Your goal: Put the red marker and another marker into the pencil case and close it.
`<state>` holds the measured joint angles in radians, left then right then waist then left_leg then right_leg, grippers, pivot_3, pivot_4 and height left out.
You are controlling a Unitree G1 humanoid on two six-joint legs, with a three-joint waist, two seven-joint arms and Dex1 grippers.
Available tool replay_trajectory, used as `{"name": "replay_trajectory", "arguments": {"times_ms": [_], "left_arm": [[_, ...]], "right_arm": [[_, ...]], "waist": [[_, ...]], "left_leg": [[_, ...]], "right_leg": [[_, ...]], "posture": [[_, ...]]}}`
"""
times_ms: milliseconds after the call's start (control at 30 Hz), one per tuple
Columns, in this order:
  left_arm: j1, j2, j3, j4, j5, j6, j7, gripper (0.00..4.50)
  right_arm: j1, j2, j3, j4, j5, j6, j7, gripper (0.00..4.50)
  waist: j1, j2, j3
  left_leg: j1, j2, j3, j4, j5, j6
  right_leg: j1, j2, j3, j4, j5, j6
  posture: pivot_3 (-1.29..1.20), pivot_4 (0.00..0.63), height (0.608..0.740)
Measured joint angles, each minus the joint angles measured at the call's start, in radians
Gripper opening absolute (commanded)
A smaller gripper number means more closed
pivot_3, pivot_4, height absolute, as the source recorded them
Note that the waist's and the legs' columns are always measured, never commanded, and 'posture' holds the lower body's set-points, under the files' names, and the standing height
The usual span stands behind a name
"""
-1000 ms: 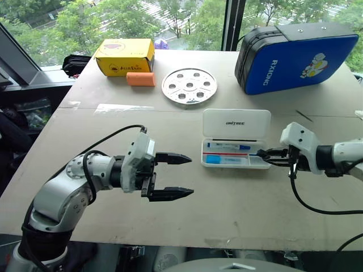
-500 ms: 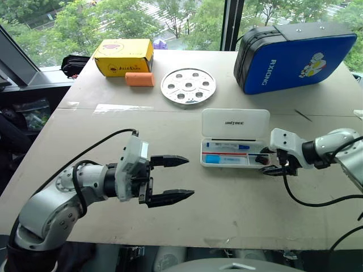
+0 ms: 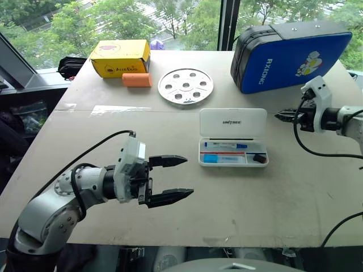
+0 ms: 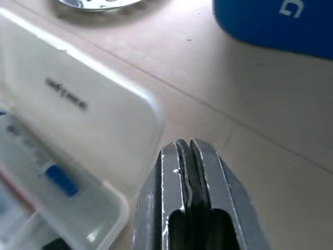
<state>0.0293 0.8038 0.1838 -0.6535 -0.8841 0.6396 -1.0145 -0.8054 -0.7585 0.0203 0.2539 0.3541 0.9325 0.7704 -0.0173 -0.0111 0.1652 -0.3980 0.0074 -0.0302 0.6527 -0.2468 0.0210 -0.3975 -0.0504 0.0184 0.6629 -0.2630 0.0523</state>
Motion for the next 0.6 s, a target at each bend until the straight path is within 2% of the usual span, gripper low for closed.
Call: {"name": "replay_trajectory", "arguments": {"times_ms": [167,267,433,500,600], "left_arm": [[0.006,-0.003,-0.004,-0.002,0.000,-0.015,0.002,4.21],[0.028,-0.003,0.001,-0.004,0.000,-0.017,0.004,4.21],[0.072,0.000,0.016,-0.013,-0.002,-0.017,0.015,4.21],[0.087,0.000,0.022,-0.019,-0.002,-0.017,0.016,4.21],[0.090,0.000,0.024,-0.025,-0.002,-0.017,0.019,4.21]], "right_arm": [[-0.175,0.116,0.104,0.336,-0.121,-0.134,-0.002,0.03],[-0.231,0.131,0.143,0.426,-0.136,-0.171,0.150,0.03],[-0.234,0.057,0.208,0.250,-0.036,-0.114,0.545,0.03],[-0.204,0.010,0.217,0.144,-0.026,-0.099,0.609,0.03],[-0.123,-0.008,0.242,0.028,-0.021,-0.067,0.631,0.03]], "waist": [[0.002,0.001,0.001],[0.004,0.001,0.001],[0.004,0.003,0.002],[0.008,0.003,0.002],[0.006,0.003,0.002]], "left_leg": [[-0.004,0.000,0.001,-0.002,0.000,0.000],[-0.007,0.000,0.001,-0.002,0.000,0.000],[-0.007,0.001,-0.001,-0.002,0.000,0.000],[-0.007,0.001,-0.002,-0.002,0.000,0.000],[-0.006,0.001,-0.002,-0.001,0.000,0.000]], "right_leg": [[-0.005,-0.001,0.001,0.000,0.000,0.000],[-0.007,-0.002,0.000,0.000,0.000,0.000],[-0.007,-0.003,-0.002,0.000,0.000,0.000],[-0.007,-0.003,-0.003,0.000,0.000,0.000],[-0.006,-0.003,-0.002,0.000,0.000,0.000]], "posture": [[0.00,0.150,0.740],[0.00,0.150,0.740],[0.00,0.150,0.740],[0.00,0.150,0.740],[0.00,0.150,0.740]]}}
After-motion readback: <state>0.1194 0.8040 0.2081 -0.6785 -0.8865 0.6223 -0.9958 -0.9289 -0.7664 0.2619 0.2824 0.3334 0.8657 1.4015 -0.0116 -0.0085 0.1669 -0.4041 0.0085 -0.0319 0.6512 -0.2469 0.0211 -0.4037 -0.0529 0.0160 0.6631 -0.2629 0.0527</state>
